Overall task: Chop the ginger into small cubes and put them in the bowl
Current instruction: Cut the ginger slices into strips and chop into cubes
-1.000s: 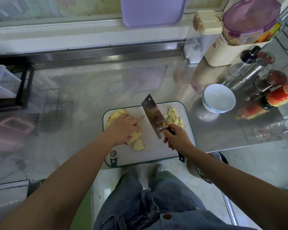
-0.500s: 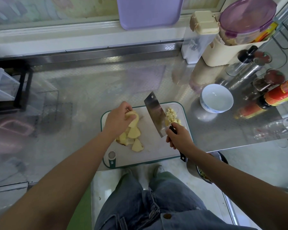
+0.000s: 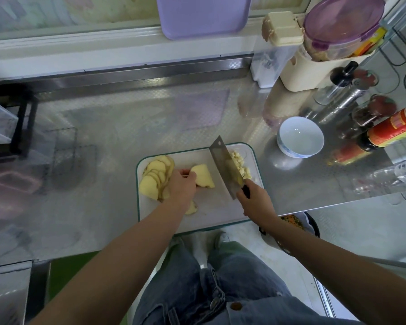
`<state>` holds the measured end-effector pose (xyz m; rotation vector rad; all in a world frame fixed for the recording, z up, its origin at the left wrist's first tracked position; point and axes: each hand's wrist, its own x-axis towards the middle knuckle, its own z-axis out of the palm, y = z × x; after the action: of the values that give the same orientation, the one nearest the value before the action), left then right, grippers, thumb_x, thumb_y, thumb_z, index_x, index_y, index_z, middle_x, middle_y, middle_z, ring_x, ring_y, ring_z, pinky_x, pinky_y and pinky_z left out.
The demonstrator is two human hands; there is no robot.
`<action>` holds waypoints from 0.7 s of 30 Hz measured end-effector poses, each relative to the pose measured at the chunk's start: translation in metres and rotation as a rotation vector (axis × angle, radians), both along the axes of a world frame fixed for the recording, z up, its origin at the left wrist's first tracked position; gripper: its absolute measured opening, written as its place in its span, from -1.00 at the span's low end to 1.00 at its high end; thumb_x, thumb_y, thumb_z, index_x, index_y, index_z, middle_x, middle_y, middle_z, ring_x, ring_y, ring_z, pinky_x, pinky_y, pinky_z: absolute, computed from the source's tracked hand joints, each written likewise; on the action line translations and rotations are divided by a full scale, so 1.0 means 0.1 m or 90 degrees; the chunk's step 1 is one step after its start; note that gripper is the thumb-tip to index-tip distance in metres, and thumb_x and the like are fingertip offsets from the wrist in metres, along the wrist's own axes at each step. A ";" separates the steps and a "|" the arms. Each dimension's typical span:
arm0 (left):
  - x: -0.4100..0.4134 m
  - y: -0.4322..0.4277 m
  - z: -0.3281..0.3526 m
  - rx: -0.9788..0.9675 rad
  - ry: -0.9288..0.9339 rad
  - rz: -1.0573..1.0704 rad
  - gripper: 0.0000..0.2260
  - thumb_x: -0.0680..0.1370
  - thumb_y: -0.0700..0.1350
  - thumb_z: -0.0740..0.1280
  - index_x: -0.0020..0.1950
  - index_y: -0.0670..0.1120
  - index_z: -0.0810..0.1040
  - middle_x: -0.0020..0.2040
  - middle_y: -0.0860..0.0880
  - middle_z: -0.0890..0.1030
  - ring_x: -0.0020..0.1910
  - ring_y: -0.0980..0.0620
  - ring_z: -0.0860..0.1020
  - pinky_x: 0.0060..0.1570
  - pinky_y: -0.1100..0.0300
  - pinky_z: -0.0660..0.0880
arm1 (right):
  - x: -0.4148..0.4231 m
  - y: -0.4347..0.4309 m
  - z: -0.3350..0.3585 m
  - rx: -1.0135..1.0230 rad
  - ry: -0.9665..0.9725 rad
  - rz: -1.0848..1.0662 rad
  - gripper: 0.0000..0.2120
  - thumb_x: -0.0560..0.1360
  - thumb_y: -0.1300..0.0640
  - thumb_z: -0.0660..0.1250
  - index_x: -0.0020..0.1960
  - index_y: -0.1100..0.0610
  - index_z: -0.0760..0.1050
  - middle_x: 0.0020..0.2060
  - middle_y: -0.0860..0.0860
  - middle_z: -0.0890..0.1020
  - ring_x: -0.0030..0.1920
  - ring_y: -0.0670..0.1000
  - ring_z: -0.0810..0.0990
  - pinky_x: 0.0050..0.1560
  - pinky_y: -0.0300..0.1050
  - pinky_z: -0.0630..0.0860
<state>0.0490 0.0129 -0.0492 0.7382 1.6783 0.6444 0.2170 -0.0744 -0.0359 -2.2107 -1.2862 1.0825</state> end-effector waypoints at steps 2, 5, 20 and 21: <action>0.09 -0.04 -0.01 -0.006 -0.002 0.013 -0.87 0.58 -0.19 0.30 0.11 -0.18 0.46 0.03 -0.14 0.54 0.06 -0.12 0.56 0.08 -0.10 0.57 | 0.04 0.00 0.03 0.003 0.010 0.007 -0.86 0.58 0.08 0.20 0.01 0.16 0.42 -0.27 0.11 0.54 -0.32 0.11 0.58 -0.34 0.02 0.64; 0.14 -0.11 -0.04 0.005 0.035 -0.035 -0.80 0.57 -0.17 0.32 0.17 -0.19 0.49 0.05 -0.17 0.58 0.04 -0.13 0.58 0.10 -0.10 0.56 | 0.03 -0.04 0.06 -0.004 0.000 0.060 -0.87 0.59 0.08 0.19 0.04 0.13 0.41 -0.28 0.11 0.56 -0.36 0.08 0.60 -0.36 0.01 0.62; 0.08 -0.22 -0.03 0.207 0.392 -0.444 -0.34 0.41 -0.07 0.50 0.43 -0.06 0.30 0.31 -0.15 0.36 0.21 -0.12 0.46 0.14 0.10 0.40 | 0.00 -0.03 0.13 -0.043 -0.020 0.158 -0.88 0.60 0.03 0.17 -0.03 0.08 0.37 -0.32 0.13 0.59 -0.44 0.11 0.61 -0.42 0.02 0.62; 0.09 -0.22 -0.03 0.227 0.414 -0.484 -0.30 0.39 -0.04 0.51 0.45 -0.02 0.26 0.32 -0.16 0.31 0.20 -0.12 0.46 0.15 0.10 0.41 | 0.01 -0.02 0.14 -0.037 -0.041 0.163 -0.85 0.60 0.01 0.16 -0.04 0.08 0.37 -0.30 0.12 0.60 -0.42 0.10 0.61 -0.37 0.05 0.63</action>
<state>0.0575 -0.0090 -0.0525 1.8737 1.6616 0.1461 0.2178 -0.0767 -0.0223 -2.1806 -1.6212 1.1599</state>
